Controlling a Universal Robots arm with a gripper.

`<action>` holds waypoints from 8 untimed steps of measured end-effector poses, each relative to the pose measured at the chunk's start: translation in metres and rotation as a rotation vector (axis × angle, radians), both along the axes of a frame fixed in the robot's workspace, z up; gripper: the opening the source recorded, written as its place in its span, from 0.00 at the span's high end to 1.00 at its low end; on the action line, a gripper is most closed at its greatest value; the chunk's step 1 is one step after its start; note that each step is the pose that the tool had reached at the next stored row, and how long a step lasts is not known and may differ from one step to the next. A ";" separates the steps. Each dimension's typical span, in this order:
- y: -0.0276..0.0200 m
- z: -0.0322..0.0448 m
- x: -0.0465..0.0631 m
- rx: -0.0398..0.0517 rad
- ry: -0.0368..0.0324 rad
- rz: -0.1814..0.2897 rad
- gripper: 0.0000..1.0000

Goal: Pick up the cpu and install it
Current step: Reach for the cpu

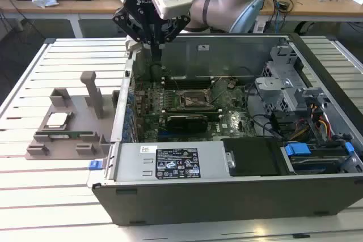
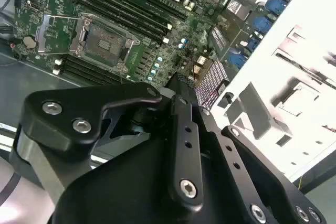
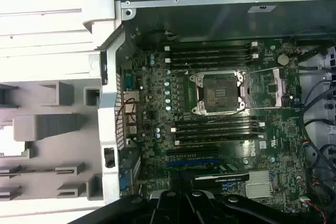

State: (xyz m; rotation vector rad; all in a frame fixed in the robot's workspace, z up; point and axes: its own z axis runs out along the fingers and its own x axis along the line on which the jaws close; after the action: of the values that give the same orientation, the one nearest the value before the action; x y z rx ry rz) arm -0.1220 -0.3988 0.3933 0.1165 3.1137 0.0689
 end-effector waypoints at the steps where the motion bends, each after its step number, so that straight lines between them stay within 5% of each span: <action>1: 0.0000 0.0001 -0.004 -0.0002 0.0001 0.000 0.89; 8: 0.0003 -0.0001 -0.046 -0.0008 0.0000 0.000 0.89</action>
State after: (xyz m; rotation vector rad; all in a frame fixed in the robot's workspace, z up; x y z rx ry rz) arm -0.1681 -0.3985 0.3932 0.1165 3.1136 0.0677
